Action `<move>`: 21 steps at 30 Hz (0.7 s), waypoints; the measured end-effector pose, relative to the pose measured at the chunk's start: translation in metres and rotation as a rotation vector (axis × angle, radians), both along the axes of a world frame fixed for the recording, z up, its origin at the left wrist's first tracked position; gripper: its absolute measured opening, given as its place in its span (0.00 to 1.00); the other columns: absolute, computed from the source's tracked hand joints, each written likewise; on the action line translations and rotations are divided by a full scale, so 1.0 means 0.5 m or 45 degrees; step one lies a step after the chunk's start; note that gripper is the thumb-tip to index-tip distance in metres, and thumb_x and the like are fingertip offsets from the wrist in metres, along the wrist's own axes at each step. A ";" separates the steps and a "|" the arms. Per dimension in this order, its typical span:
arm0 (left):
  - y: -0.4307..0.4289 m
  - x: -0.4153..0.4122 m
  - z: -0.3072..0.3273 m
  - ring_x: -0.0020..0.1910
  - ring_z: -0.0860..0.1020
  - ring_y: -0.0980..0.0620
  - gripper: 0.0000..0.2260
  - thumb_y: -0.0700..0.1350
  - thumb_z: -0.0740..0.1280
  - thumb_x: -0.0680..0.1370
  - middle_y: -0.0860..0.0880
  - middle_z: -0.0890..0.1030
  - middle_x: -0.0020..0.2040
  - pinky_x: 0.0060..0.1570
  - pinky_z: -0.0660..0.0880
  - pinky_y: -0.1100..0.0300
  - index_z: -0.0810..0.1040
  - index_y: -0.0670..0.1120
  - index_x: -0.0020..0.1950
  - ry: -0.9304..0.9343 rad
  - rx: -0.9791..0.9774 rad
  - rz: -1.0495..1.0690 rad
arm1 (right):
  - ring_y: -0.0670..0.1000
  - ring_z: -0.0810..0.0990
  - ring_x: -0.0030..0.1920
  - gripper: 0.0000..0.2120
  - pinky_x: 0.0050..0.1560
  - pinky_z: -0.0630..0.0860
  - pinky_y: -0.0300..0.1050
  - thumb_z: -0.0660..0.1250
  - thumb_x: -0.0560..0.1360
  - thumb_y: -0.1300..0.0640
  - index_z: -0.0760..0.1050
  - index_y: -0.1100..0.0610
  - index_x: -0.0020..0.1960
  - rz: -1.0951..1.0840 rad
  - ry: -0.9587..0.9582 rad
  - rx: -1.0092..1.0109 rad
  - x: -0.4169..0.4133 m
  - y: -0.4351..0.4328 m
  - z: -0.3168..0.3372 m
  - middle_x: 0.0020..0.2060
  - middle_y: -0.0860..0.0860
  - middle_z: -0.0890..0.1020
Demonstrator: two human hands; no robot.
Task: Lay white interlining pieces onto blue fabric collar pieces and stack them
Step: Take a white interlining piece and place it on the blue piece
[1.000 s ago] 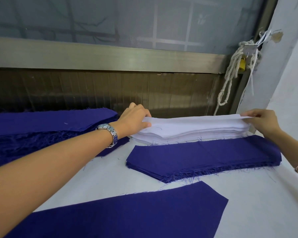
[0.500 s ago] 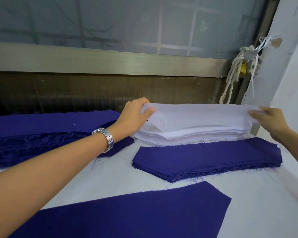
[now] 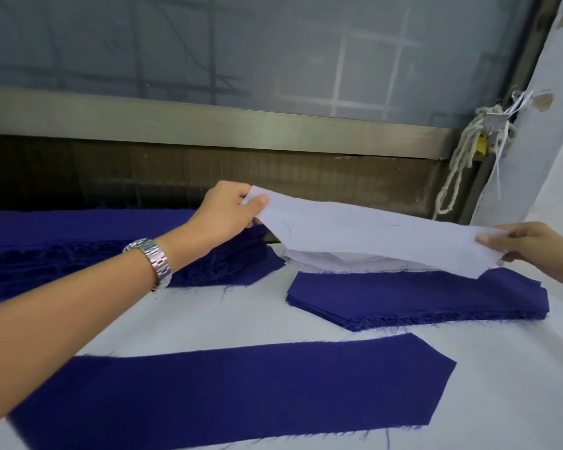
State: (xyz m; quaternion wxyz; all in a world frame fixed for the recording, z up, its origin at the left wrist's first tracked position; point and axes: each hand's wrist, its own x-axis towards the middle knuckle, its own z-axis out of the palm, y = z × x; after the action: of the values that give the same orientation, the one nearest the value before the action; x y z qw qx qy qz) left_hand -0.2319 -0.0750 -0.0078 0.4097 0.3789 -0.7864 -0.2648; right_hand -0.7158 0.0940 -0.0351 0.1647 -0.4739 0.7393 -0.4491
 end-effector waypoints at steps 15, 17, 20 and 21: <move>0.125 0.326 -0.103 0.30 0.78 0.63 0.10 0.51 0.64 0.81 0.55 0.81 0.29 0.37 0.71 0.63 0.83 0.51 0.46 -0.276 0.126 0.181 | 0.52 0.75 0.30 0.23 0.36 0.78 0.43 0.78 0.68 0.42 0.83 0.63 0.45 0.542 0.112 0.505 0.214 0.034 -0.010 0.31 0.60 0.80; 0.138 0.365 -0.117 0.27 0.78 0.62 0.11 0.51 0.66 0.80 0.53 0.81 0.28 0.35 0.72 0.64 0.82 0.49 0.41 -0.277 0.197 0.163 | 0.52 0.76 0.31 0.27 0.37 0.77 0.41 0.79 0.66 0.38 0.84 0.62 0.48 0.615 0.157 0.572 0.246 0.037 -0.011 0.35 0.60 0.82; 0.150 0.418 -0.137 0.26 0.76 0.58 0.16 0.54 0.66 0.76 0.48 0.81 0.29 0.33 0.73 0.66 0.82 0.42 0.40 -0.275 0.344 0.104 | 0.51 0.77 0.31 0.26 0.36 0.77 0.41 0.79 0.67 0.38 0.84 0.60 0.51 0.744 0.166 0.616 0.284 0.040 -0.018 0.41 0.62 0.84; 0.153 0.432 -0.142 0.27 0.76 0.57 0.17 0.55 0.67 0.75 0.47 0.81 0.29 0.33 0.73 0.63 0.81 0.41 0.41 -0.293 0.383 0.102 | 0.50 0.77 0.31 0.25 0.35 0.77 0.41 0.78 0.68 0.39 0.84 0.60 0.51 0.784 0.152 0.625 0.292 0.042 -0.021 0.40 0.61 0.84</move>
State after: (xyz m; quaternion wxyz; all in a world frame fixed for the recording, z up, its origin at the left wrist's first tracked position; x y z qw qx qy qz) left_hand -0.0161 0.0016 -0.0790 0.2659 0.4948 -0.7638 -0.3178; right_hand -0.5697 0.1151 -0.0454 0.3568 -0.6453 0.6562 -0.1602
